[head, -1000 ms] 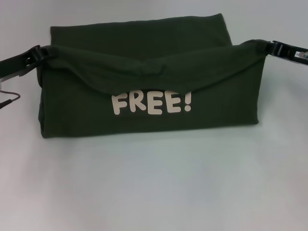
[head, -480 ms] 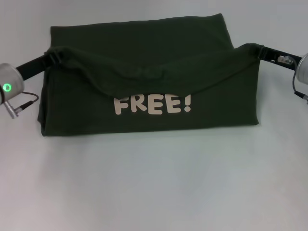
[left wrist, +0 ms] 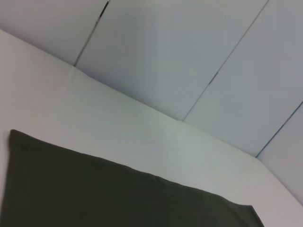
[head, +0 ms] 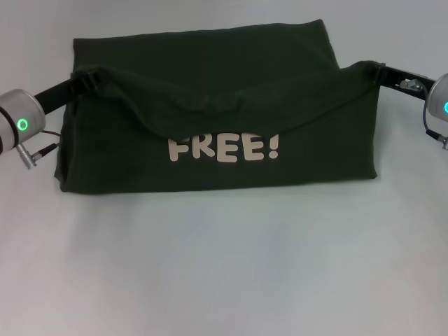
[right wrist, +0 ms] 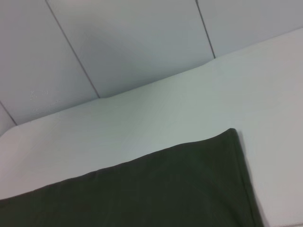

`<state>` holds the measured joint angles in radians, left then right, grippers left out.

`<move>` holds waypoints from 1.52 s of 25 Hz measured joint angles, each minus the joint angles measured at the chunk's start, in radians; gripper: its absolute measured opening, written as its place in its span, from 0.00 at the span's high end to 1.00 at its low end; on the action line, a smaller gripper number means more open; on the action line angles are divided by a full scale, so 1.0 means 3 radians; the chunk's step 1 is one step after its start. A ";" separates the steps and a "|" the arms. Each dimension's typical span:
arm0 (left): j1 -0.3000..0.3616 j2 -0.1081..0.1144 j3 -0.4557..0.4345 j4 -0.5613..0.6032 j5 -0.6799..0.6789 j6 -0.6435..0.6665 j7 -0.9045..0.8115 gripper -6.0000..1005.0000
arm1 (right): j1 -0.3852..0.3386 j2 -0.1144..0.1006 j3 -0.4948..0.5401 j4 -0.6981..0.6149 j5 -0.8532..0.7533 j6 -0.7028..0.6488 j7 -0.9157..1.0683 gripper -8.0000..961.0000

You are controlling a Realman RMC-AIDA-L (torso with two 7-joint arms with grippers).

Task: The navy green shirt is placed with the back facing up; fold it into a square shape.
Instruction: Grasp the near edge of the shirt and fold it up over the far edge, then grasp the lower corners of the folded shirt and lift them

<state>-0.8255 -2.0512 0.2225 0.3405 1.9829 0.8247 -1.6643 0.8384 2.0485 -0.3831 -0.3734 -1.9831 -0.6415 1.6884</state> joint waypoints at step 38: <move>0.0788 0.0069 0.0374 0.0812 0.0817 0.1459 -0.0143 0.25 | -0.0688 -0.0426 -0.0253 -0.0339 0.0174 -0.1805 -0.0150 0.30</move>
<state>-0.5890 -2.0305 0.3348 0.5842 2.2279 1.2623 -1.7071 0.6321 1.9206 -0.4589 -0.4751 -1.9309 -1.1831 1.6435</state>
